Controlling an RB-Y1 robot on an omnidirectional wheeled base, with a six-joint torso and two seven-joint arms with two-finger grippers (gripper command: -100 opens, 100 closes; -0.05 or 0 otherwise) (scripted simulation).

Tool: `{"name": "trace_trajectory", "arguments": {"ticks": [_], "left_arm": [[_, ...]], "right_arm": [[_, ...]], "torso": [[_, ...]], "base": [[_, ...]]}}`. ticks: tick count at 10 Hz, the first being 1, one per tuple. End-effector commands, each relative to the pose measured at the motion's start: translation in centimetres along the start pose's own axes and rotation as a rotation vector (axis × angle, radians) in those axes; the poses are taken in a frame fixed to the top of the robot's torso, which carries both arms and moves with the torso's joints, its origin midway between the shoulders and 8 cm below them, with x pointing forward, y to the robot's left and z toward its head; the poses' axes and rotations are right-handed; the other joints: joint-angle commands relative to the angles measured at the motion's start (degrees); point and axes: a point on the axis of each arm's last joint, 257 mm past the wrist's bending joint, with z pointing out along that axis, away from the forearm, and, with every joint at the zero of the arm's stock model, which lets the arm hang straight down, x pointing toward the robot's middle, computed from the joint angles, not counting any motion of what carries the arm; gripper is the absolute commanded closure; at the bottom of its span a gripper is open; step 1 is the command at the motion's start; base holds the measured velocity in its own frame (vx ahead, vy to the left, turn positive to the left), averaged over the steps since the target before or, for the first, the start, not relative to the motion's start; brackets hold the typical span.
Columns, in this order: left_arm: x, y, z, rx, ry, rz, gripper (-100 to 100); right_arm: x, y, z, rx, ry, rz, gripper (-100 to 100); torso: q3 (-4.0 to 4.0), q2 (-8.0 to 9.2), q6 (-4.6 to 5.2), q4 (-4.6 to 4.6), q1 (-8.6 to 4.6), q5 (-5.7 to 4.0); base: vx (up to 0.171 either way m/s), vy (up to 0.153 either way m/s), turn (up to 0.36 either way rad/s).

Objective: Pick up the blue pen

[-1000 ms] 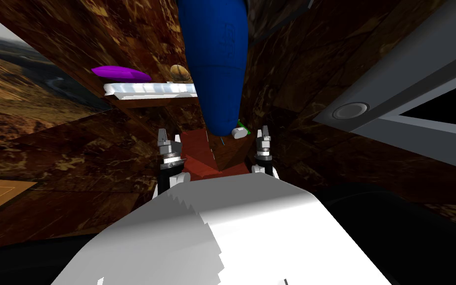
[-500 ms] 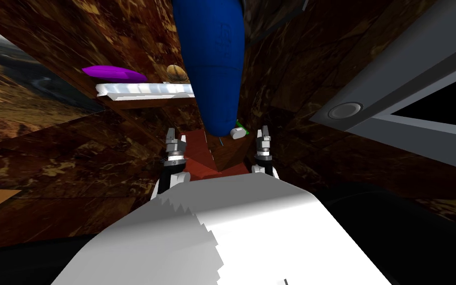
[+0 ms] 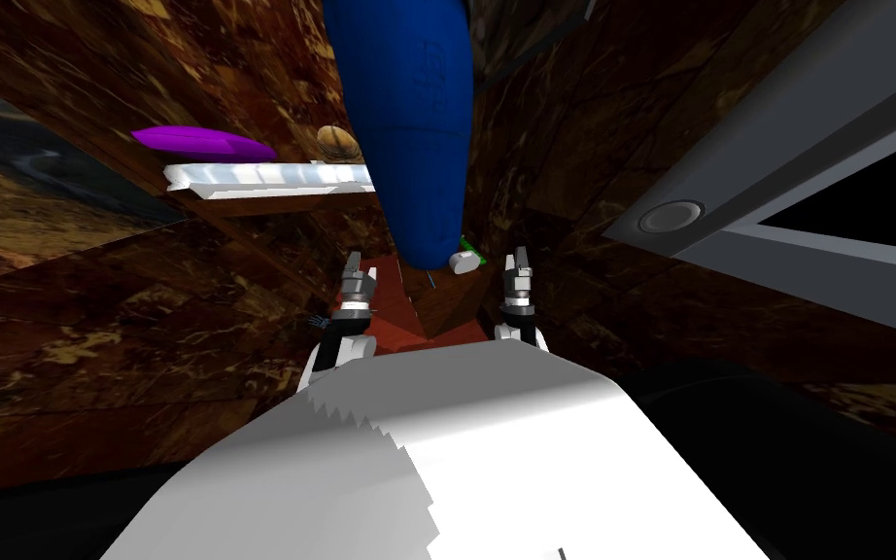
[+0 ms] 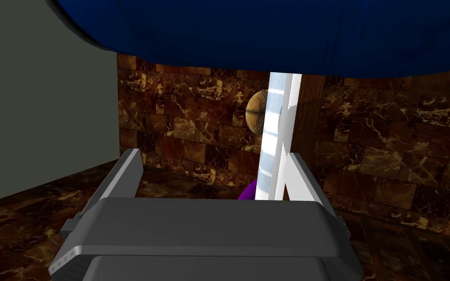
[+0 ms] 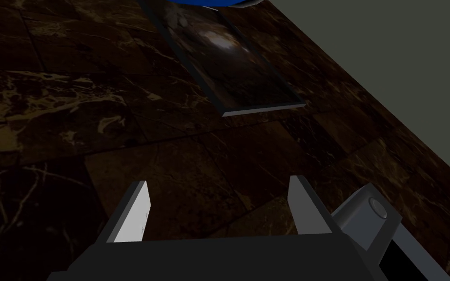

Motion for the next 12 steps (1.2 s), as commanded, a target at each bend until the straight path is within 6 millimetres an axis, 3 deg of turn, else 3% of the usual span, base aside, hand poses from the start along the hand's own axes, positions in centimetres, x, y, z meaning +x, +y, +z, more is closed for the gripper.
{"name": "trace_trajectory", "arguments": {"ticks": [1, 12], "left_arm": [[1.2, 0.9, 0.2, -0.040, 0.031, -0.004, -100], [5.6, 4.9, 0.6, -0.224, 0.142, -0.009, -100]], "right_arm": [[0.0, 0.0, 0.0, 0.000, 0.000, 0.000, 0], [0.0, 0.0, 0.0, 0.000, 0.000, 0.000, 0]], "torso": [[0.00, 0.00, 0.00, 0.00, 0.00, 0.00], [0.00, 0.00, -0.01, 0.00, 0.00, 0.00]], "base": [[0.026, -0.007, -0.092], [0.020, -0.005, -0.048]]}}
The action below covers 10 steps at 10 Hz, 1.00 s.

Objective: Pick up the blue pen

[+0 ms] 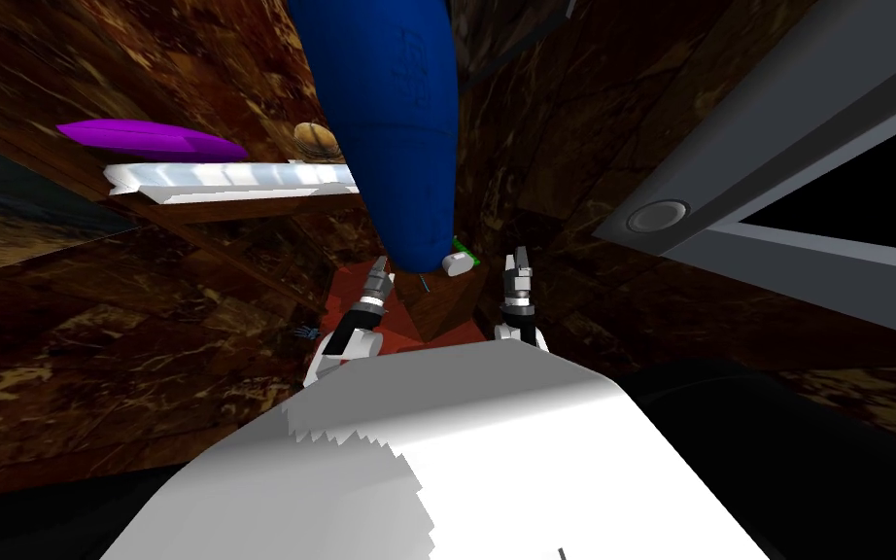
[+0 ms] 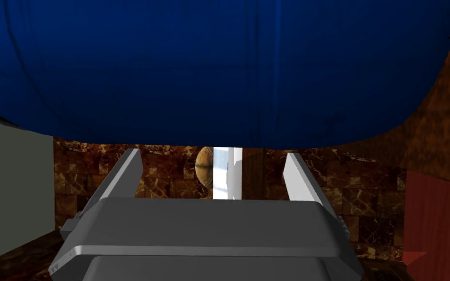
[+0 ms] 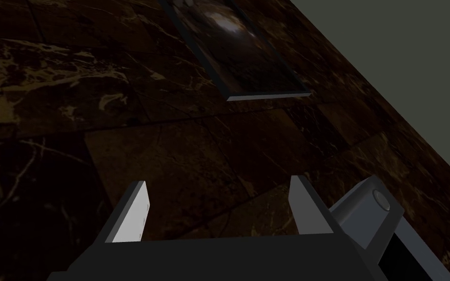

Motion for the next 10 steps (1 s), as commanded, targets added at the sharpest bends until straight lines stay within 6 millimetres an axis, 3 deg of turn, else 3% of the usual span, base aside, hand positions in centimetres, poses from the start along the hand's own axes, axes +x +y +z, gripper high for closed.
{"name": "trace_trajectory", "arguments": {"ticks": [1, 10], "left_arm": [[1.1, 0.8, 0.2, -0.039, 0.026, 0.003, -100], [4.5, 5.0, 0.3, -0.220, 0.121, 0.031, -100]], "right_arm": [[0.0, 0.0, 0.0, 0.000, 0.000, 0.000, 0], [0.0, 0.0, 0.0, 0.000, 0.000, 0.000, 0]], "torso": [[0.00, 0.00, 0.00, 0.00, 0.00, 0.00], [-0.01, -0.01, 0.00, 0.00, 0.00, 0.00]], "base": [[0.023, -0.006, -0.072], [0.020, -0.002, -0.053]]}}
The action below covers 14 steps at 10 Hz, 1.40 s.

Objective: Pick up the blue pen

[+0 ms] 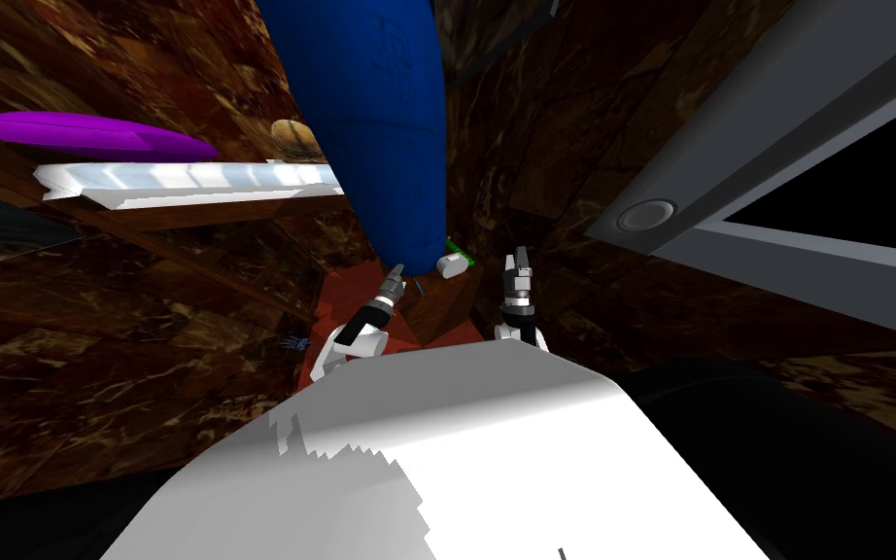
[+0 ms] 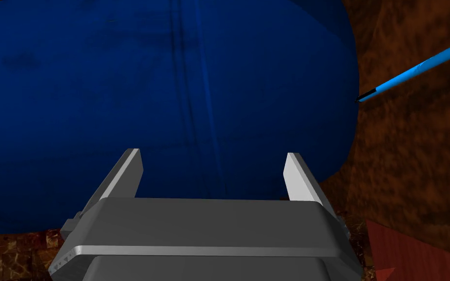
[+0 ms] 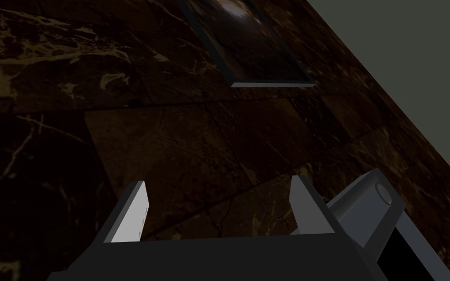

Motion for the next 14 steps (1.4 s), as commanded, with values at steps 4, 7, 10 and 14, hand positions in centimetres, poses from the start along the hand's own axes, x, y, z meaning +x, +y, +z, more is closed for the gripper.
{"name": "trace_trajectory", "arguments": {"ticks": [4, 7, 10, 14], "left_arm": [[1.7, 2.6, 0.4, -0.112, 0.048, 0.027, -100], [3.1, 4.8, 0.4, -0.197, 0.089, 0.060, -100], [3.6, 6.6, 0.1, -0.267, 0.107, 0.081, -100], [4.4, 9.3, -0.5, -0.371, 0.139, 0.124, -100]], "right_arm": [[0.0, 0.0, 0.0, 0.000, 0.000, 0.000, 0], [0.0, 0.0, 0.0, 0.000, 0.000, 0.000, 0], [0.0, 0.0, 0.0, 0.000, 0.000, 0.000, 0], [0.0, 0.0, 0.0, 0.000, 0.000, 0.000, 0]], "torso": [[0.00, 0.00, 0.01, 0.00, -0.02, -0.01], [0.01, 0.01, 0.00, 0.00, 0.00, 0.00], [0.00, -0.01, 0.01, 0.00, -0.02, 0.00], [0.01, 0.01, 0.00, 0.00, -0.02, -0.01]], "base": [[0.019, -0.003, -0.057], [0.020, -0.002, -0.064], [0.021, -0.003, -0.052], [0.018, -0.003, -0.057]]}}
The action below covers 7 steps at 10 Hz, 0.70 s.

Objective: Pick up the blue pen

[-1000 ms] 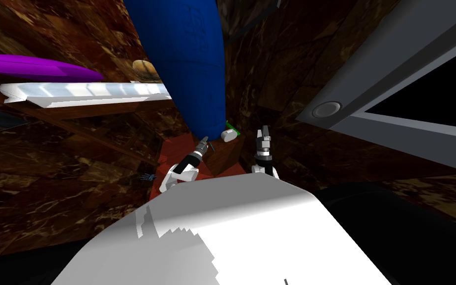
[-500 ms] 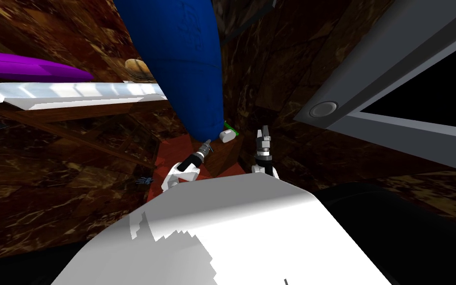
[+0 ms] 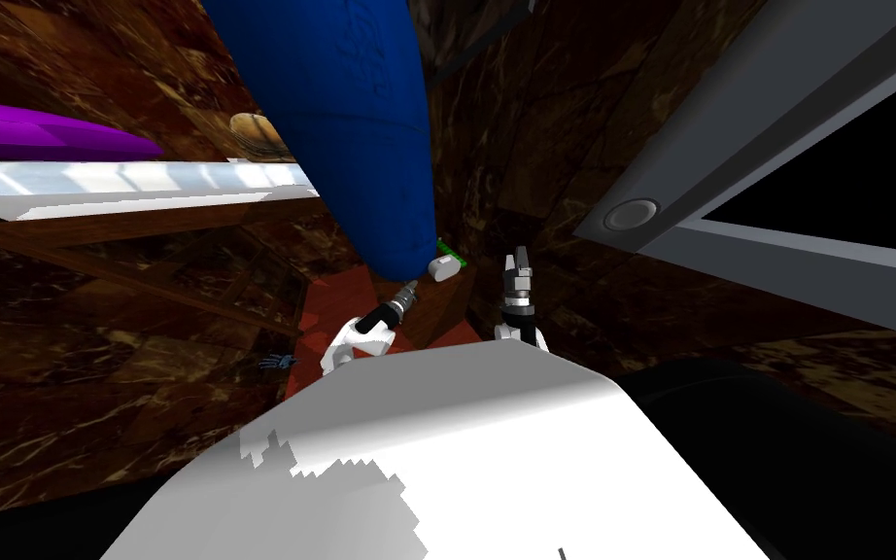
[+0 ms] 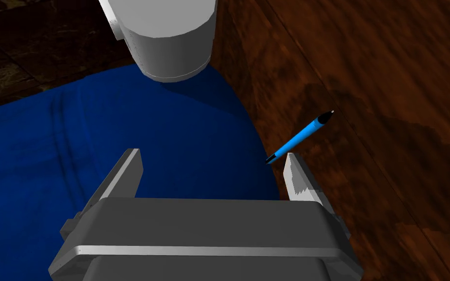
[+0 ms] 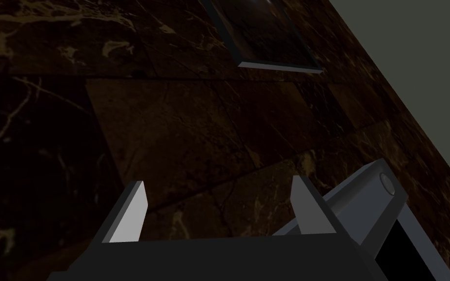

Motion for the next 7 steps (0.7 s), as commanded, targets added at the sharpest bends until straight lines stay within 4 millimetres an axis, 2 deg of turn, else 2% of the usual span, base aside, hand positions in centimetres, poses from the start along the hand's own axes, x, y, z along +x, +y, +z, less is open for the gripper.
{"name": "trace_trajectory", "arguments": {"ticks": [1, 5, 6, 7], "left_arm": [[0.5, 1.3, 0.2, -0.051, 0.015, 0.025, -100], [1.0, 4.1, 0.3, -0.161, 0.034, 0.069, -100], [1.0, 4.3, 0.2, -0.169, 0.034, 0.069, -100], [1.2, 5.4, 0.2, -0.214, 0.041, 0.090, -100]], "right_arm": [[0.0, 0.0, 0.0, 0.000, 0.000, 0.000, 0], [0.0, 0.0, 0.0, 0.000, 0.000, 0.000, 0], [0.0, 0.0, 0.0, 0.000, 0.000, 0.000, 0], [0.0, 0.0, 0.0, 0.000, 0.000, 0.000, 0]], "torso": [[0.00, 0.00, 0.00, 0.00, 0.00, 0.00], [0.00, -0.01, 0.00, 0.00, 0.01, 0.00], [0.00, -0.01, 0.01, 0.00, 0.00, 0.00], [0.00, 0.00, 0.00, 0.00, 0.00, 0.00]], "base": [[0.017, -0.001, -0.077], [0.017, -0.002, -0.049], [0.015, -0.002, -0.033], [0.018, -0.002, -0.064]]}}
